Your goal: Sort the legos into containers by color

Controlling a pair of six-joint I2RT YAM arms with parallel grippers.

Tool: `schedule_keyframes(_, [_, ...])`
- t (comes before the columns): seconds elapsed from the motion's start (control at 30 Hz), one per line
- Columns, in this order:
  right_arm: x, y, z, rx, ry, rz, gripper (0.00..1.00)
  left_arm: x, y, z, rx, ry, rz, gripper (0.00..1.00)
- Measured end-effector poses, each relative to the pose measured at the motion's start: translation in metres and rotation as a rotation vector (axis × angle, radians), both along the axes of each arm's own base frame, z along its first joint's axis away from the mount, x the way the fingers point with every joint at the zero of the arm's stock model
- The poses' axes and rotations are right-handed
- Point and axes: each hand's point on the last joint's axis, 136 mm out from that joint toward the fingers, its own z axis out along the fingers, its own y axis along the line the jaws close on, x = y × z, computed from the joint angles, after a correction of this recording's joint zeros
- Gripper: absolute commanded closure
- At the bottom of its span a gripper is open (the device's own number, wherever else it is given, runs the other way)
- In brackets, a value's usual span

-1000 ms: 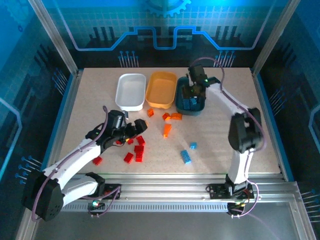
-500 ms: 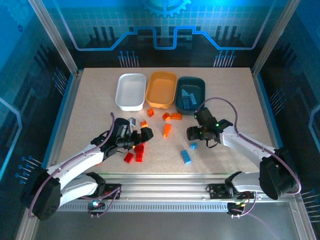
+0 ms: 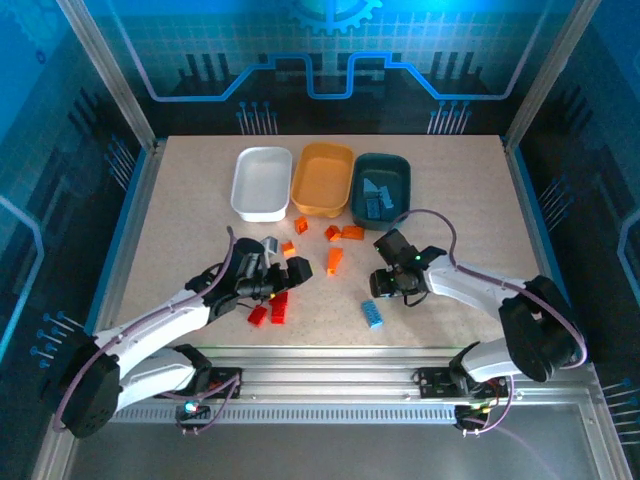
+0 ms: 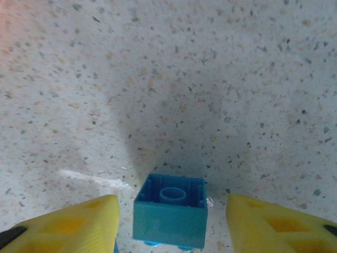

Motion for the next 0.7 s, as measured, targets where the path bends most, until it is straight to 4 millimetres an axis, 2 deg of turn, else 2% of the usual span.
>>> schedule_keyframes(0.13, [0.0,-0.003,-0.006,-0.02,0.013,-0.015,0.53,-0.001,0.002,0.006,-0.004,-0.019,0.006,0.01])
schedule_keyframes(0.3, [0.003,-0.005,-0.007,-0.03,0.002,-0.031,0.7,-0.002,0.005,0.004,0.014,-0.012,0.011,0.01])
schedule_keyframes(0.5, [0.006,-0.009,-0.003,-0.052,-0.026,-0.034,0.72,0.002,0.006,0.011,0.032,-0.032,0.01,0.01])
schedule_keyframes(0.6, [0.016,-0.011,0.011,-0.066,-0.063,-0.035,0.72,0.004,0.008,0.012,0.048,-0.038,0.019,0.01])
schedule_keyframes(0.7, [0.049,-0.009,0.043,-0.041,-0.147,-0.056,0.72,0.007,0.013,0.014,0.07,-0.043,0.029,0.01])
